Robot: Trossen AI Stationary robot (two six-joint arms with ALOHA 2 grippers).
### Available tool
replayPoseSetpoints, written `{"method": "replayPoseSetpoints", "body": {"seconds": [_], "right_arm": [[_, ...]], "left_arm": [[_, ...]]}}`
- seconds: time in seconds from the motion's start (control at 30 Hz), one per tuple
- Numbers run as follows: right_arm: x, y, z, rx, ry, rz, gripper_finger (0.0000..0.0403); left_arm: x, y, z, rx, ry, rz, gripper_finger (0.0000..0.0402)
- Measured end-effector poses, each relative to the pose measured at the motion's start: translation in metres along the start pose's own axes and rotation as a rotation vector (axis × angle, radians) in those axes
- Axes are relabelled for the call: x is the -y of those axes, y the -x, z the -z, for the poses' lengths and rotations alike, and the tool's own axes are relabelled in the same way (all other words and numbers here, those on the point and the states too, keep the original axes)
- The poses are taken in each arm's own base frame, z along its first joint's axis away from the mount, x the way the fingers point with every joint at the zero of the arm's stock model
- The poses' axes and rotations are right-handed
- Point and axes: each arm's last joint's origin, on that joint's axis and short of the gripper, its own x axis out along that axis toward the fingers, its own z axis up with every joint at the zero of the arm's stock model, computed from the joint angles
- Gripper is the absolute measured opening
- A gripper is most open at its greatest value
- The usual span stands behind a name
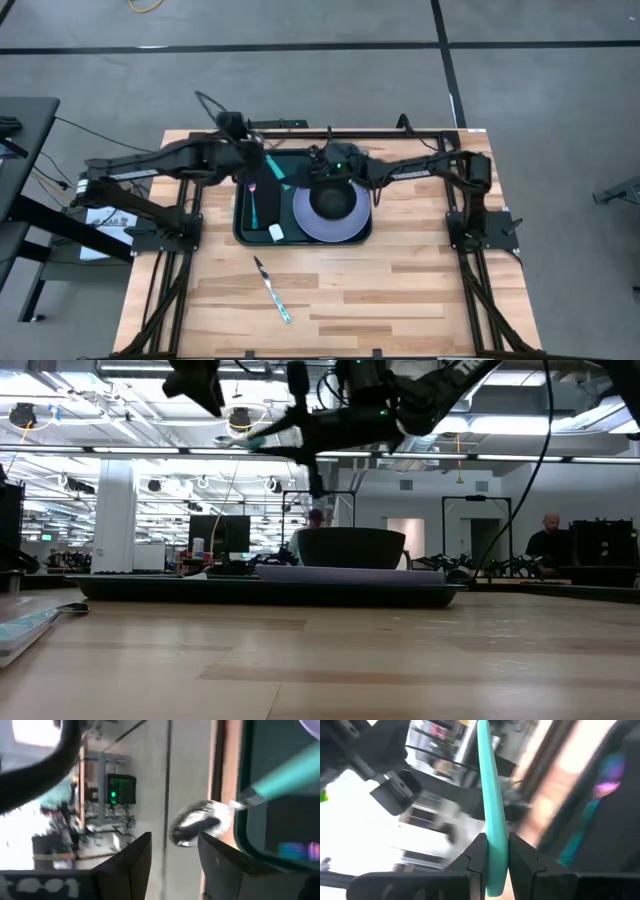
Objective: Set up tray
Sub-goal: Put the blue spoon on the black table napkin to the right of the purple fork
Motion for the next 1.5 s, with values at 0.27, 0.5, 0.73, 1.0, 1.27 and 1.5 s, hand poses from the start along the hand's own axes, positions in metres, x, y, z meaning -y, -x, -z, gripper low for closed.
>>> {"method": "replayPoseSetpoints", "body": {"seconds": [0.27,0.5,0.73,1.0,1.27,1.5], "right_arm": [[-0.004,-0.031,0.038,0.17,-0.322,-0.146,0.0042],[-0.045,-0.044,0.054,0.276,-0.409,-0.202,0.0042],[-0.059,-0.049,0.063,0.311,-0.543,-0.157,0.0042],[-0.062,-0.05,0.077,0.368,-0.648,-0.134,0.0042],[-0.054,-0.059,0.108,0.334,-0.738,-0.055,0.0042],[-0.04,-0.094,0.131,0.282,-0.87,-0.115,0.0042]], "left_arm": [[-0.024,0.029,0.034,0.052,0.393,-0.098,0.0151],[-0.033,0.041,0.05,0.089,0.526,-0.107,0.0151],[-0.031,0.042,0.056,0.066,0.54,-0.096,0.0151],[-0.03,0.042,0.06,0.028,0.569,-0.135,0.0151],[-0.028,0.039,0.071,-0.057,0.602,-0.129,0.0151],[-0.034,0.043,0.091,-0.105,0.619,-0.164,0.0151]]}}
